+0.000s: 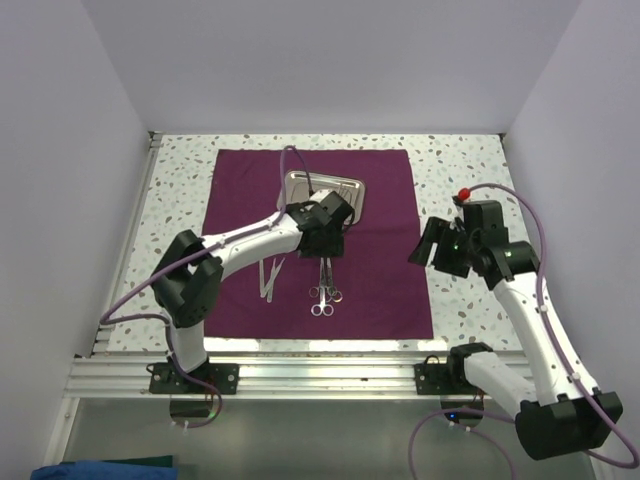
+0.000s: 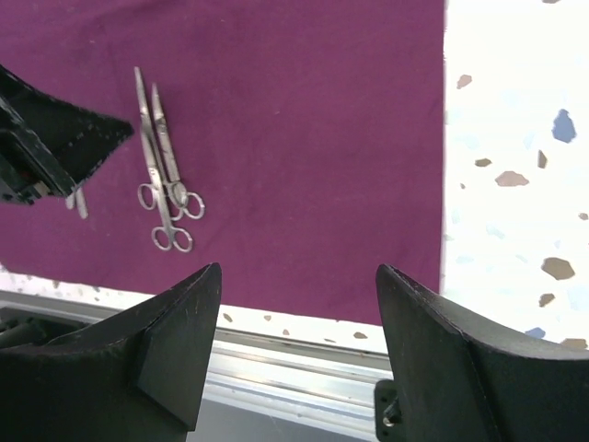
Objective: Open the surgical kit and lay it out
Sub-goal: Place the medical item in the surgical kit, then pick up the medical item from the container.
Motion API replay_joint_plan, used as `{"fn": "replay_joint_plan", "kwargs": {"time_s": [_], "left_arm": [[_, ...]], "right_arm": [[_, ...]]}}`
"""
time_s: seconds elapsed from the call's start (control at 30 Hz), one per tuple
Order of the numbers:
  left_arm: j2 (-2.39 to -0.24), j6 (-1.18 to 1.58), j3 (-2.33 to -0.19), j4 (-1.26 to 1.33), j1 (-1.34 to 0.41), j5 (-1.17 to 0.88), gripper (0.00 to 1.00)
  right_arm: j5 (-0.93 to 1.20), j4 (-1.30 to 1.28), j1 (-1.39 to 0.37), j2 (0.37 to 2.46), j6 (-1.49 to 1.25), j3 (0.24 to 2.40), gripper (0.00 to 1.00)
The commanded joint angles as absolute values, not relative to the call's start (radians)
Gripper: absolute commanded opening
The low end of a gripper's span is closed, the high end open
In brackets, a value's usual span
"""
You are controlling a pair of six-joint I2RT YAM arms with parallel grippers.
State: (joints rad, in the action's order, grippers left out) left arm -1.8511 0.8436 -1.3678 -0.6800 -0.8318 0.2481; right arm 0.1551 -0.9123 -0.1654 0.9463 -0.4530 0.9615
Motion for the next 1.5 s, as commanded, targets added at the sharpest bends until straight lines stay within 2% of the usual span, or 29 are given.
{"fn": "replay_joint_plan", "kwargs": {"time_s": [0.0,0.17,0.23,0.37,0.63,0.87,1.47], "left_arm": [[-1.806,0.798,-1.499,-0.698,-0.831,0.322,0.65],[-1.711,0.741,-1.54,-0.724,-0.828,0.368,0.66],[-1.654,0.715,-1.528,-0.752,-0.821,0.387,0.66],[-1.557,0.686,-1.479,-0.807,-0.801,0.397,0.66],[-1.287,0.683,-1.324,-0.903,-0.775,0.459,0.68],[-1.14,0.67,-1.267,-0.966,-0.72,0.456,0.7],[-1.158,0.509,-1.256,-0.928,-0.615,0.374,0.71]], "right_arm": [[0.233,-0.865,-0.17,0.983,-0.48,1.022,0.72],[0.288,-0.721,-0.192,1.127,-0.534,1.164,0.72],[0.267,-0.7,-0.221,1.244,-0.531,1.266,0.72],[0.167,-0.73,-0.331,1.48,-0.48,1.477,0.7],[0.04,-0.831,-0.356,1.949,-0.456,1.854,0.62],[0.009,-0.87,-0.371,2.204,-0.457,2.043,0.57],[-0.021,-0.839,-0.41,2.391,-0.5,2.16,0.57]]}}
